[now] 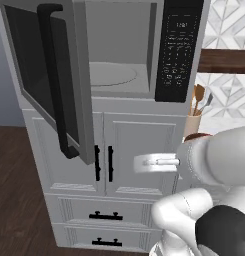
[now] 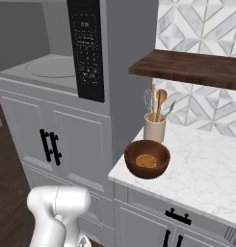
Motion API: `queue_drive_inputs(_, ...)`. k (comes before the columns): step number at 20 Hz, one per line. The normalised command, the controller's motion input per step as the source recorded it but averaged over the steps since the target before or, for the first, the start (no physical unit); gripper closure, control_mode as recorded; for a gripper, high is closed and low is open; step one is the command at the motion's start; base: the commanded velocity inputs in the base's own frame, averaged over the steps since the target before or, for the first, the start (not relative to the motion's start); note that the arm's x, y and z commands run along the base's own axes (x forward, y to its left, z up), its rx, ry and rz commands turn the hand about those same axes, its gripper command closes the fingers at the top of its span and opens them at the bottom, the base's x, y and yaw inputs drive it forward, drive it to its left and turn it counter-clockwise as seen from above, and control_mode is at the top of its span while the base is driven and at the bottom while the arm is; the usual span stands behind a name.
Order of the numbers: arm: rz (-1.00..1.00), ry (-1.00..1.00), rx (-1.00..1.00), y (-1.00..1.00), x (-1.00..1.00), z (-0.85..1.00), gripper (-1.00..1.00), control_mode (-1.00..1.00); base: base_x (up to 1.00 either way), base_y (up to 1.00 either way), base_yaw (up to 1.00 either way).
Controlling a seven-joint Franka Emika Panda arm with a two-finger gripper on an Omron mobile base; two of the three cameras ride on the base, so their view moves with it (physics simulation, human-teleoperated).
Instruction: Open the microwave, place the bowl with waffle inside the microwave, then close the microwave door and turn it on.
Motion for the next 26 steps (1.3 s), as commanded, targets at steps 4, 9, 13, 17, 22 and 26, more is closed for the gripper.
queue_drive_inputs(4,0.11,0.00,0.52,-0.66,0.43,0.37,-1.00,-1.00,0.00,0.00,0.00)
queue_drive_inputs(9,0.15,0.09,0.52,-0.14,0.33,0.32,-1.00,-1.00,0.00,0.00,0.00)
queue_drive_inputs(13,0.27,0.11,0.34,0.40,0.30,0.31,-1.00,-1.00,0.00,0.00,0.00)
queue_drive_inputs(17,0.26,0.17,0.11,0.73,0.30,0.39,-1.00,-1.00,0.00,0.00,0.00)
queue_drive_inputs(22,0.21,0.09,0.10,0.71,0.41,0.21,-1.00,-1.00,0.00,0.00,0.00)
queue_drive_inputs(26,0.18,0.01,0.09,0.64,0.47,0.02,-1.00,-1.00,0.00,0.00,0.00)
